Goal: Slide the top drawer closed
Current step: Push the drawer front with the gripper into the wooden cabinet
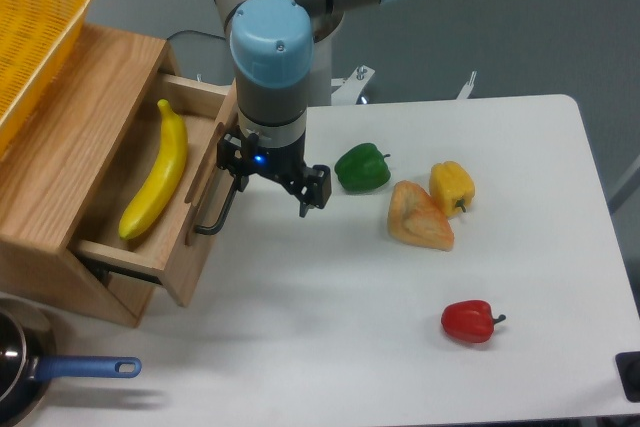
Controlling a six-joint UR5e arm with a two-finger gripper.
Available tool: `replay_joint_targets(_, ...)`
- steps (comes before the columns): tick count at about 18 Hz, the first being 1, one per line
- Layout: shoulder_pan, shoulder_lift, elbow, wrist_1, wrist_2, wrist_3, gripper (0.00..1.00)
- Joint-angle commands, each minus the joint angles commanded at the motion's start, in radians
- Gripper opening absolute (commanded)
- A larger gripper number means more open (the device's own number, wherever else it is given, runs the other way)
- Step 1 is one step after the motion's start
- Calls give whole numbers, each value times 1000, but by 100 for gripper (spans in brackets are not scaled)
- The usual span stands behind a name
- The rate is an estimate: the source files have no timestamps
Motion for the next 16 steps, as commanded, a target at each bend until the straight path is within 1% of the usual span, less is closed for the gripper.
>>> replay_joint_targets(7,-6,5,-2,-3,-3,-11,100)
replay_joint_targets(16,-48,5,-3,-5,-2,-60,100)
